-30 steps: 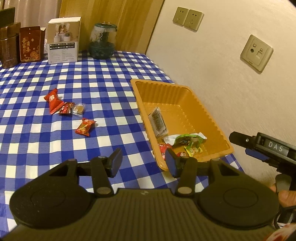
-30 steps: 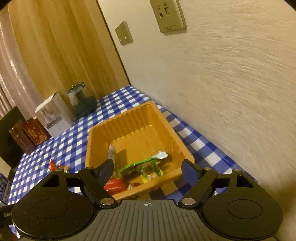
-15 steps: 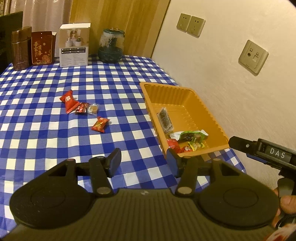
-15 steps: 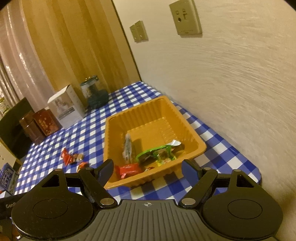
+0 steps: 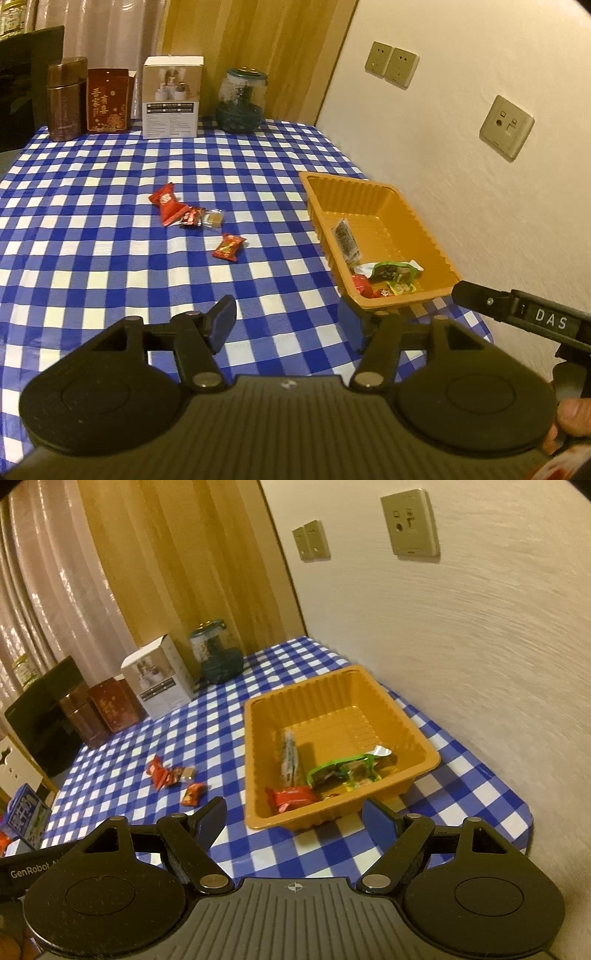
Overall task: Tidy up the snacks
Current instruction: 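Withdraw both grippers from the tray toward the remaining candies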
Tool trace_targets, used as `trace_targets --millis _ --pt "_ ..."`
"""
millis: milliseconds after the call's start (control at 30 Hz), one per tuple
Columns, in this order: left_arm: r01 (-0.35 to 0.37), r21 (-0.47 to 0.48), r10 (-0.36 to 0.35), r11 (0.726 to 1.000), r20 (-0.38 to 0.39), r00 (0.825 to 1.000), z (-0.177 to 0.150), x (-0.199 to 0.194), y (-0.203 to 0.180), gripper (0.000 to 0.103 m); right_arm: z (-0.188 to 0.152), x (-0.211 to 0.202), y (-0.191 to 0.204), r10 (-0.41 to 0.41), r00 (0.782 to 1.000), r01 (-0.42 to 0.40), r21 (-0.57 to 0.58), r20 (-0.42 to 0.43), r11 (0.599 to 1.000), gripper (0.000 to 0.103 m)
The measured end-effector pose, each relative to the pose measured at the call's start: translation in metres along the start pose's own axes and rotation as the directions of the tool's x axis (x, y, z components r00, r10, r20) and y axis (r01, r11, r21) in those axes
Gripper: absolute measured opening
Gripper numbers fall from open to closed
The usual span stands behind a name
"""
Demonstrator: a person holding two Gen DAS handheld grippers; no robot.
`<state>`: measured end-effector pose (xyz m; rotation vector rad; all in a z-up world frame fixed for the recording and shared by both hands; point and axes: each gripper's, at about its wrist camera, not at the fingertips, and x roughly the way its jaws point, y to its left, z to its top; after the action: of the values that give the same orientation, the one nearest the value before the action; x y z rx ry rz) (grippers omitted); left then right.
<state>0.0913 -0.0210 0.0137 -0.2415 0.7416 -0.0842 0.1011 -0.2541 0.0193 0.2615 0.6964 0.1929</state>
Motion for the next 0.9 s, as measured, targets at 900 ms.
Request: trace_targets --millis 900 --pt "-0.076 -0.064 0.078 0.995 0.027 0.997 -0.006 -0.033 0.055 0.071 -0.007 0.003 0.05 0.053 0.998 -0.055 -0.097 -0.027 0.994 0.08"
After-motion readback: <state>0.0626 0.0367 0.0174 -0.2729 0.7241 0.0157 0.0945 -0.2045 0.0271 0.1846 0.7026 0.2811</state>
